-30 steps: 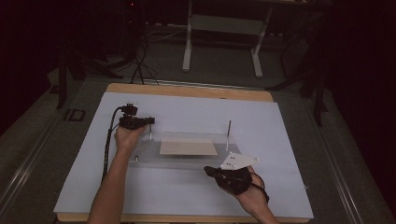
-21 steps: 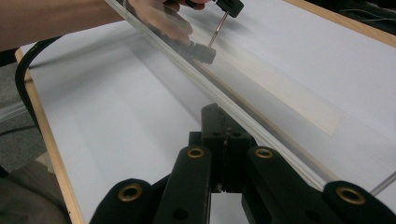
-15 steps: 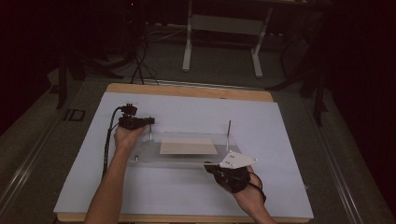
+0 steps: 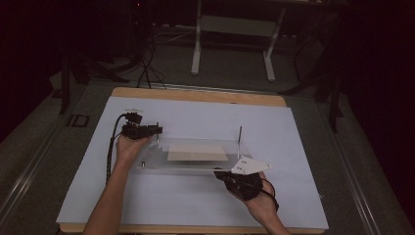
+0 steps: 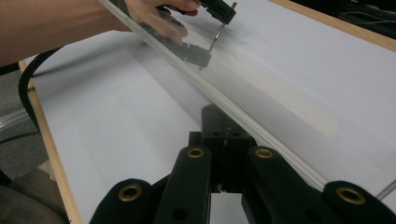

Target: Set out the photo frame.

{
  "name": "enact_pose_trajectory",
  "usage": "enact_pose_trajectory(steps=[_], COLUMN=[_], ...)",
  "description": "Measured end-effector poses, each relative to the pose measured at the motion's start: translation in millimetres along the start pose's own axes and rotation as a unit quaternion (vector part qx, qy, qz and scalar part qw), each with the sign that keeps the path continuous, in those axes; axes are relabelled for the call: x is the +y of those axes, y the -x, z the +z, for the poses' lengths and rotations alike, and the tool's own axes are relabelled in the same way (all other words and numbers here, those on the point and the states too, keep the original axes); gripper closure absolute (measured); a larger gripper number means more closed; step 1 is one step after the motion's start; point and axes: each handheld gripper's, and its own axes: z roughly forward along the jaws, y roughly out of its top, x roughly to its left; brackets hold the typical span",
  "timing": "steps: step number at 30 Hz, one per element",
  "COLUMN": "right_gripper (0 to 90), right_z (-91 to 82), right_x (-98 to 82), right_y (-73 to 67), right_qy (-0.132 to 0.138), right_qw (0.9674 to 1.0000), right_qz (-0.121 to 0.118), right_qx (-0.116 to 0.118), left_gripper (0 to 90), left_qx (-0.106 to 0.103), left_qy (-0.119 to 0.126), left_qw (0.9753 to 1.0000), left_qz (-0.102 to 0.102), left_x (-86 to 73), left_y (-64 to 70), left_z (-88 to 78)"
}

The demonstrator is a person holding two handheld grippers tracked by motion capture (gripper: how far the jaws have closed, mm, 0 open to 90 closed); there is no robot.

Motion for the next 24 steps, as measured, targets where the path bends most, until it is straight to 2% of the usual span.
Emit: enact_pose_trajectory(steps=[3, 10, 15, 20, 24], right_gripper=[90.0, 90.0, 90.0, 90.0, 90.0], right_z=[-0.2, -0.5, -0.7, -1.2, -2.3], right_x=[1.0, 3.2, 4.8, 7.4, 10.5], right_y=[0.6, 1.9, 3.3, 4.7, 7.4], right_qy=[0.000, 0.001, 0.005, 0.006, 0.010], right_qw=[1.0000, 1.0000, 1.0000, 0.9999, 0.9999], right_qz=[0.000, 0.003, 0.004, 0.008, 0.011], right_qx=[0.000, 0.000, 0.001, 0.000, -0.002], left_gripper=[62.4, 62.1, 62.0, 59.9, 59.3], left_qx=[0.001, 0.002, -0.002, 0.008, 0.014], left_qy=[0.008, 0.043, 0.067, 0.079, 0.088], left_qw=[0.9998, 0.9982, 0.9959, 0.9937, 0.9909], left_qz=[0.018, 0.041, 0.061, 0.080, 0.101], left_x=[-1.0, -5.7, -14.4, -19.5, -25.6], left_y=[4.4, 13.3, 20.4, 26.7, 32.1], left_z=[-8.3, -31.9, -50.4, -66.0, -78.9])
